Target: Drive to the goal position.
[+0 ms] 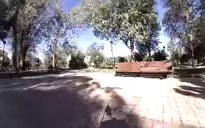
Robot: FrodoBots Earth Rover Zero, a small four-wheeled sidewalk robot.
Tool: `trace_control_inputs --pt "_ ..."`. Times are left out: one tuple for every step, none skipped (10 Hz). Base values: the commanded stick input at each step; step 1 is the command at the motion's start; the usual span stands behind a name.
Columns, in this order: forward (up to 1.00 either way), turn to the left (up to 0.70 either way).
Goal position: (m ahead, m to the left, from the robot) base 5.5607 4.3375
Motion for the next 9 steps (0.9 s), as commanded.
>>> trace_control_inputs --pt "1.00 0.02" --pt "1.00 0.02" --pt "1.00 0.02" --pt "1.00 0.02" --pt "1.00 0.02" --pt "1.00 0.09" --pt "1.00 0.42" --pt "1.00 0.42" --pt "1.00 0.42"
